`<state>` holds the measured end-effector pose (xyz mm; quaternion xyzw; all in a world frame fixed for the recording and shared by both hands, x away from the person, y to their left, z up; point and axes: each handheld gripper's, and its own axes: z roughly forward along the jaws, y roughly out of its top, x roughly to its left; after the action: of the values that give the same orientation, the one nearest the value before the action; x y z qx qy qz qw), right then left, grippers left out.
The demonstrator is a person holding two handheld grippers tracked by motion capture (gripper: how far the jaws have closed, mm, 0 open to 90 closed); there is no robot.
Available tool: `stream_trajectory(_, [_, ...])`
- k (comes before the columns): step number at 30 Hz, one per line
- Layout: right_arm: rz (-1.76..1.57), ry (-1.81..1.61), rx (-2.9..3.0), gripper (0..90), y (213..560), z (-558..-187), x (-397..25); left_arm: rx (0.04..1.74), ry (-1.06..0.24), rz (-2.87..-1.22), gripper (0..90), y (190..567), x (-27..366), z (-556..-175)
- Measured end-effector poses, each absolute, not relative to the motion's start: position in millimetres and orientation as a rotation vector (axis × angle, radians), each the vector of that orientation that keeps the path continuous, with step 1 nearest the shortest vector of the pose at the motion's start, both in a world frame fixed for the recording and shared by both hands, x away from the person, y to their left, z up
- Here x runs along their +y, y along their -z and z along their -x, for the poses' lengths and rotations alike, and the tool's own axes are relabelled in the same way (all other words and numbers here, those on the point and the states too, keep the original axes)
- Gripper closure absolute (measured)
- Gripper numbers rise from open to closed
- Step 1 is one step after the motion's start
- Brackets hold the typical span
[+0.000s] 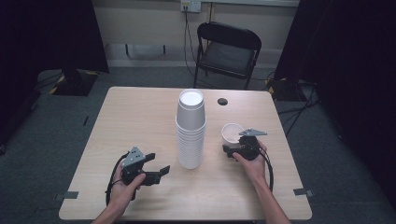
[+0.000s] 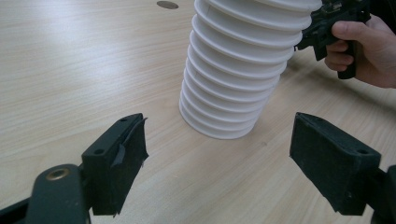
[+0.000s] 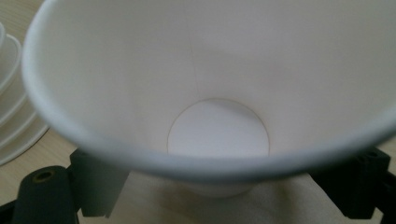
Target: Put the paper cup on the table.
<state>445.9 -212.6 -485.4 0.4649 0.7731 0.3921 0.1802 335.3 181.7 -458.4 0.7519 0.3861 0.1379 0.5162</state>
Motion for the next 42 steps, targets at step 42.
stream_trajectory(42, [-1.384, -1.181, 2.097, 16.7, 443, -310, -296, 0.965, -0.386, -1.864, 18.4, 455, 216, -318])
